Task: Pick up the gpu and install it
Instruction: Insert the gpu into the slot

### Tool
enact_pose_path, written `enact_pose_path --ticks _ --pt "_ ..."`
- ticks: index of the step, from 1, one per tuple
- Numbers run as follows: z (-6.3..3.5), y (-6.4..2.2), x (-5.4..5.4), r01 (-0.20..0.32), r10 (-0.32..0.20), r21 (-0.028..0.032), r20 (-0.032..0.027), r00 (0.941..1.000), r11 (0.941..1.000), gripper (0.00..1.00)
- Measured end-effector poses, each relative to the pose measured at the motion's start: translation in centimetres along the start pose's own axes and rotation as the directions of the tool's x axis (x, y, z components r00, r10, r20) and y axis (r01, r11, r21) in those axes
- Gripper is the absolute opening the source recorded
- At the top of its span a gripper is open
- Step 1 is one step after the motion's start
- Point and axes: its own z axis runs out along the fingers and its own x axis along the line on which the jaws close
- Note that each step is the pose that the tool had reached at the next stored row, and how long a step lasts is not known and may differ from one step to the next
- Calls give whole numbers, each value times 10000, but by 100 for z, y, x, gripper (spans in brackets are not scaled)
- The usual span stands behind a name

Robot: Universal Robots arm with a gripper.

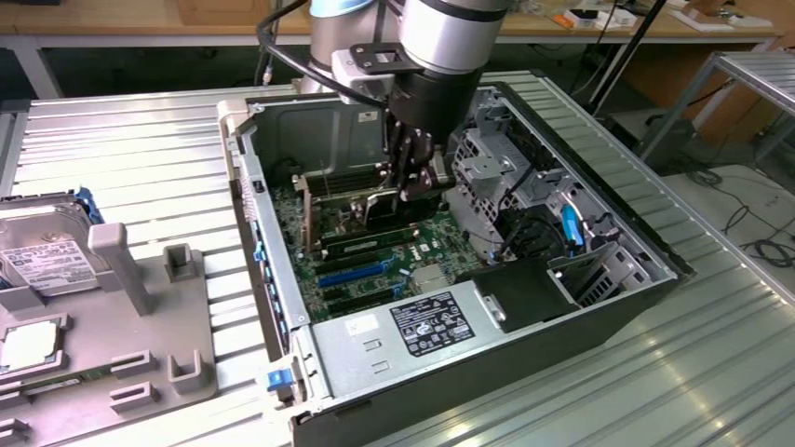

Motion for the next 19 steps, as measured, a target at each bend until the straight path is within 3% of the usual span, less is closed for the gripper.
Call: enact_pose_path --ticks 5,19 --pt "78 69 21 2 -2 43 -1 10000 10000 27" --pt "243 129 62 4 -4 55 -2 10000 10000 27"
